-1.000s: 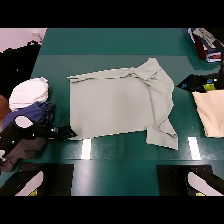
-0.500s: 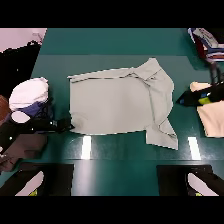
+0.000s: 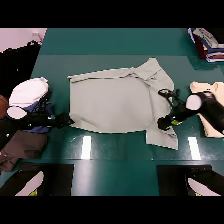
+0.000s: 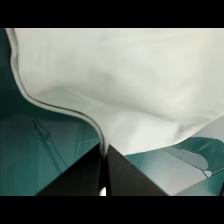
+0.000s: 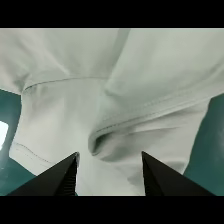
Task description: Fold the shirts.
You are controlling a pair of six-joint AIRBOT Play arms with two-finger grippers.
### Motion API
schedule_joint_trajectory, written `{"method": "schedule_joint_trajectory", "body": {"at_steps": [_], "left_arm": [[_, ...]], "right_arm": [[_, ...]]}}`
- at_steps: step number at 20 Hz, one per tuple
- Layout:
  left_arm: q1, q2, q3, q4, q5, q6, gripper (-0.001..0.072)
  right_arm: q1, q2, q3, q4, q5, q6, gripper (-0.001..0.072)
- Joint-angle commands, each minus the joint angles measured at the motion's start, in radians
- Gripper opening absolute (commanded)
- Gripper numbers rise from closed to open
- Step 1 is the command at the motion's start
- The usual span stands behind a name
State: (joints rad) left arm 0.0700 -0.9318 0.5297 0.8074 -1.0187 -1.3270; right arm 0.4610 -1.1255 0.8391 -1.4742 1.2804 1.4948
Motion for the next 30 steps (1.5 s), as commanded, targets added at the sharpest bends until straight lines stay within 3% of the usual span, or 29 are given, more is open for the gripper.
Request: {"method": "schedule_joint_trajectory", "body": {"at_steps": [1, 4, 5, 6, 7, 9, 13, 17, 21, 26, 30], "left_arm": [[0.0, 0.001, 0.002, 0.0, -0.004, 0.0, 0.0022], [0.0, 0.001, 0.002, 0.0, -0.004, 0.001, 0.0022], [0.0, 0.001, 0.002, 0.0, -0.004, 0.001, 0.0022], [0.0, 0.001, 0.002, 0.0, -0.008, 0.002, 0.0022], [0.0, 0.001, 0.002, 0.0, -0.014, 0.004, 0.0022], [0.001, 0.001, 0.011, 0.006, -0.03, 0.026, 0.0022], [0.003, 0.002, 0.164, 0.077, -0.152, 0.025, 0.0021], [0.003, 0.002, 0.476, 0.107, -0.274, 0.017, 0.0021], [0.003, 0.002, 0.89, 0.114, -0.332, -0.013, 0.0022], [0.003, 0.002, 1.465, 0.213, -0.316, -0.087, 0.0022], [0.003, 0.024, 1.742, 0.263, -0.194, -0.13, 0.0021]], "right_arm": [[0.066, -0.08, -0.011, -0.045, -0.041, 0.035, 0.0447], [0.079, -0.106, -0.01, -0.047, -0.109, 0.076, 0.0416], [0.078, -0.109, -0.011, -0.048, -0.114, 0.083, 0.0349], [0.077, -0.107, -0.01, -0.048, -0.113, 0.083, 0.0174], [0.077, -0.102, -0.01, -0.05, -0.111, 0.083, 0.0062], [0.077, -0.068, -0.01, -0.073, -0.108, 0.084, 0.0019], [0.035, 0.082, -0.003, -0.089, -0.076, 0.084, 0.0019], [-0.098, 0.217, 0.161, -0.086, 0.029, 0.084, 0.002], [-0.317, 0.283, 0.42, 0.087, 0.013, 0.053, 0.0019], [-0.603, 0.292, 0.799, 0.339, 0.001, -0.041, 0.0019], [-0.772, 0.292, 1.084, 0.357, 0.003, -0.048, 0.0019]]}}
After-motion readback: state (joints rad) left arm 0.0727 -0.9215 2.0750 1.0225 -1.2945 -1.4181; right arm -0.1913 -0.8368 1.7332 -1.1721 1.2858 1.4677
